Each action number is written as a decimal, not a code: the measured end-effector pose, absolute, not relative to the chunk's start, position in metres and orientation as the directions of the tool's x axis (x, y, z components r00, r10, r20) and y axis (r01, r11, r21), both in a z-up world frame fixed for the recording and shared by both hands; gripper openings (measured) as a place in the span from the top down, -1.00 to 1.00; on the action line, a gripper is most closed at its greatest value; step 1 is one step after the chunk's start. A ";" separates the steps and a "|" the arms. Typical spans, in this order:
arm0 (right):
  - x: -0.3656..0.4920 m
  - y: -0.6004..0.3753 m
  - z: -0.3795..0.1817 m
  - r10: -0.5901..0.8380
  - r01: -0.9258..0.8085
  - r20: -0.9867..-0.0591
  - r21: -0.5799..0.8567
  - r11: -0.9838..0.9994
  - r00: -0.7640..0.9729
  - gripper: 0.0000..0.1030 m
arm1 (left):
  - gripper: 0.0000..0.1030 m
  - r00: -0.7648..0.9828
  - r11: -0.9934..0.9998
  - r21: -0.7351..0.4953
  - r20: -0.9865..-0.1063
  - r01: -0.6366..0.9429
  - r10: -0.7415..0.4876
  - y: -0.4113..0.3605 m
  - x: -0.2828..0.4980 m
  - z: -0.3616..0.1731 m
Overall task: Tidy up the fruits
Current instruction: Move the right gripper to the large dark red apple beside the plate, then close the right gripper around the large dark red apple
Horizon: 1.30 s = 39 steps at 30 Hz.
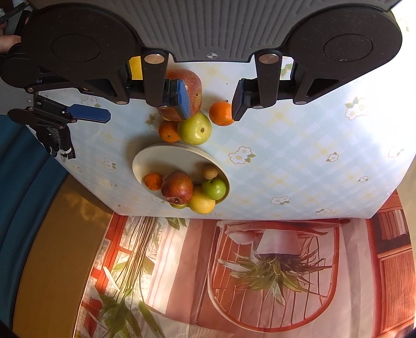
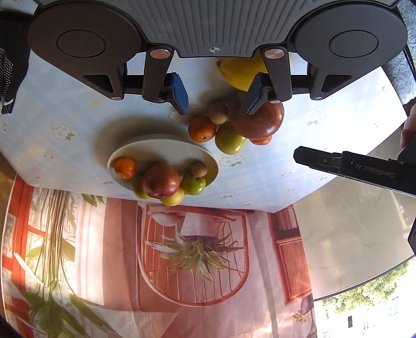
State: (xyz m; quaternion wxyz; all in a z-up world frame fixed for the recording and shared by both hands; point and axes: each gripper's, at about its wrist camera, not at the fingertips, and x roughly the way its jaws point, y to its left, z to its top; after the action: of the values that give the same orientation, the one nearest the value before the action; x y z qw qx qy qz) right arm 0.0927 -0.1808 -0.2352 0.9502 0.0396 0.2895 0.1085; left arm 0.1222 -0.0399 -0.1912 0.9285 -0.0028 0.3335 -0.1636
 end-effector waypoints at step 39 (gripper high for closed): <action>0.178 -0.063 -0.243 0.111 -0.519 -0.786 -0.288 0.804 0.608 -0.19 | 0.28 0.737 0.949 -0.272 -0.607 0.157 -0.296 0.022 0.143 -0.216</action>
State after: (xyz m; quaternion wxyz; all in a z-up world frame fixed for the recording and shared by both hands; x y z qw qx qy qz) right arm 0.1783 -0.0630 -0.2432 0.8600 -0.2534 0.4032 0.1832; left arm 0.1426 0.0219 -0.2163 0.9264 -0.1021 0.3412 -0.1221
